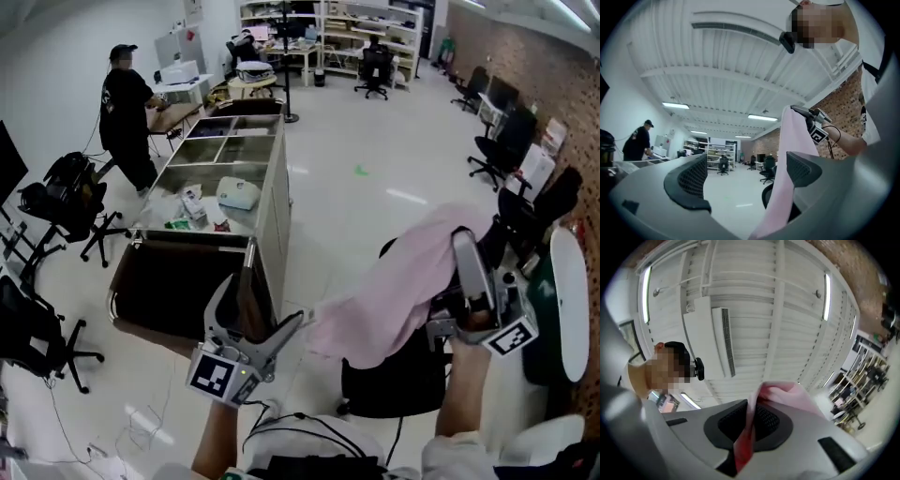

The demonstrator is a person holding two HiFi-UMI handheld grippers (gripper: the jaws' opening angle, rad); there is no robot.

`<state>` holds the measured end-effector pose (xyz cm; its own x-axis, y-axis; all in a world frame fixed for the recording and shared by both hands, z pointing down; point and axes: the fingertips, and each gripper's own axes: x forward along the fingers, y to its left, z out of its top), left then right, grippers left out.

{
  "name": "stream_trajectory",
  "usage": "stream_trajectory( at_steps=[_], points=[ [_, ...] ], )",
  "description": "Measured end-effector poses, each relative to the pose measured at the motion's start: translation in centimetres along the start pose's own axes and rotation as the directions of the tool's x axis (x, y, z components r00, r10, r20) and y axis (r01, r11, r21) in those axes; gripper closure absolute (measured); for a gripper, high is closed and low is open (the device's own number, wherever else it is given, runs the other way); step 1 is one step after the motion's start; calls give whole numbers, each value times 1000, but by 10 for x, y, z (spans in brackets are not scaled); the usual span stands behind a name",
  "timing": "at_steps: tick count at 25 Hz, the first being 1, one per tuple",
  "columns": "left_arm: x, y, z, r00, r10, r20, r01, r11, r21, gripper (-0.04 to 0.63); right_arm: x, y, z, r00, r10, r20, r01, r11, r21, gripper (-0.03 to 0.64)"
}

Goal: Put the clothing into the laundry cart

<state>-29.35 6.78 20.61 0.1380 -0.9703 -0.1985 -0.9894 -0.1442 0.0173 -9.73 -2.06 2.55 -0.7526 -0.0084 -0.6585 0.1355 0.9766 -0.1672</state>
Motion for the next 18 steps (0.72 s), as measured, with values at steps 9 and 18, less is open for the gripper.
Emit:
stream_trajectory(
  at_steps=[9, 18],
  points=[
    [-146, 116, -4, 921, 389, 13, -387, 914, 119, 86, 199, 27, -164, 935, 344, -83, -315, 916, 249, 577],
    [-255, 151, 11, 796, 606, 16, -603, 790, 110, 86, 278, 43, -396, 770, 249, -587, -99, 956, 276, 318]
  ],
)
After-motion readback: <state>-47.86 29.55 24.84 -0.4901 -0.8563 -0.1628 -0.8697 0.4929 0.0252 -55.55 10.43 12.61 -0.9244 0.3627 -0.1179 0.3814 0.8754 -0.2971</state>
